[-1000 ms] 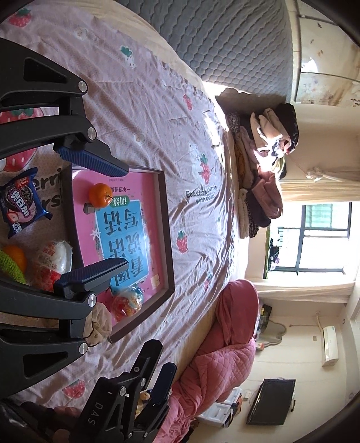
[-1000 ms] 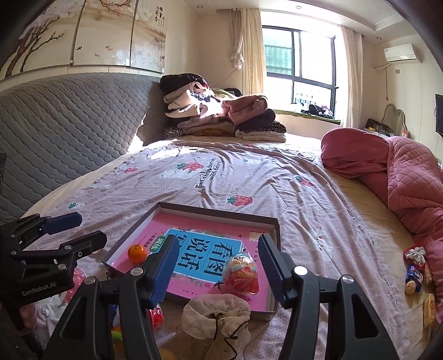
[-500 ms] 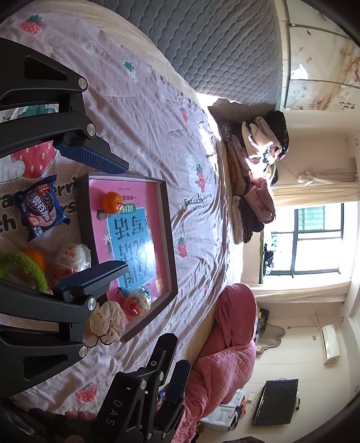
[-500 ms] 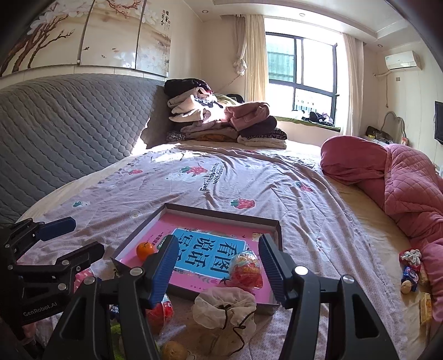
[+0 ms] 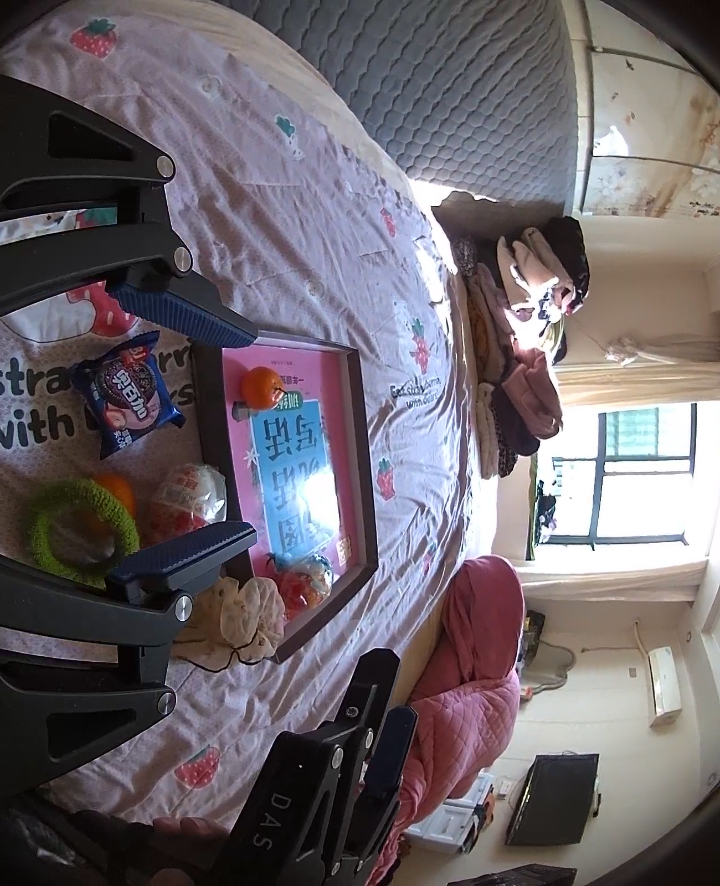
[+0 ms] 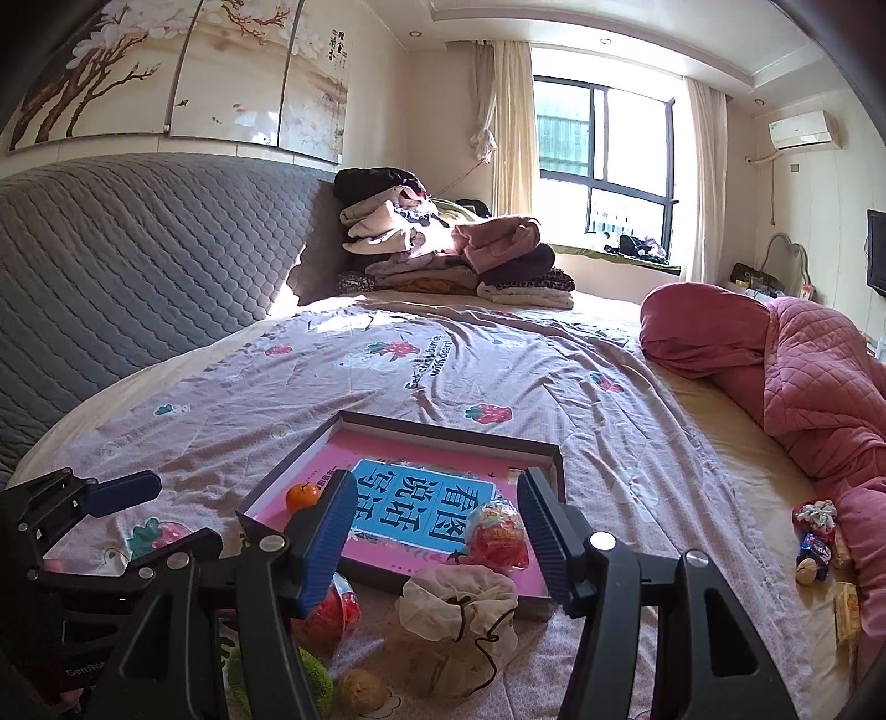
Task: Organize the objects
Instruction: 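Move both grippers back over the remaining items beside the tray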
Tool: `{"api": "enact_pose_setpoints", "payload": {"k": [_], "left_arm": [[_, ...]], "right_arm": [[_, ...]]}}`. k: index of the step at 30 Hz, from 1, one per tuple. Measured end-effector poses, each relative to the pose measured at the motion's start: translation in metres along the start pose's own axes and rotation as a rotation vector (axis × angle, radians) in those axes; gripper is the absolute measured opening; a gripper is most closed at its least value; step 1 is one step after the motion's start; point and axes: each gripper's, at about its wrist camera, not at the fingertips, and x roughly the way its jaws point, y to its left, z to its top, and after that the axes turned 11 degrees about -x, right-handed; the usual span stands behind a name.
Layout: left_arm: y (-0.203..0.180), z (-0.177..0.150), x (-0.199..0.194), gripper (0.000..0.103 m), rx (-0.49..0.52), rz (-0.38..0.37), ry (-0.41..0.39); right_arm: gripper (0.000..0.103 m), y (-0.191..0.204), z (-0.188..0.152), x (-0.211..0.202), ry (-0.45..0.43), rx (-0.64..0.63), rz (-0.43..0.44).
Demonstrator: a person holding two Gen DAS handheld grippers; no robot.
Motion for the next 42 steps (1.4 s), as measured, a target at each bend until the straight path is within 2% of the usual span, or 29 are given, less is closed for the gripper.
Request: {"api": "enact_pose_setpoints", "payload": {"k": [24,42], "left_arm": [[-0.007,-0.02,-0.011,0.067,-0.023,0.025,0.008],[-0.003,-0.024,-0.013,0.067,-0.058,0.026,0.05]], "right_arm": [[0.06,0.003,-0.023,-0.017,0.008,0.034,0.038],[0.06,0.008,-0.04,-0.029,0.039,0.044,0.045]]}}
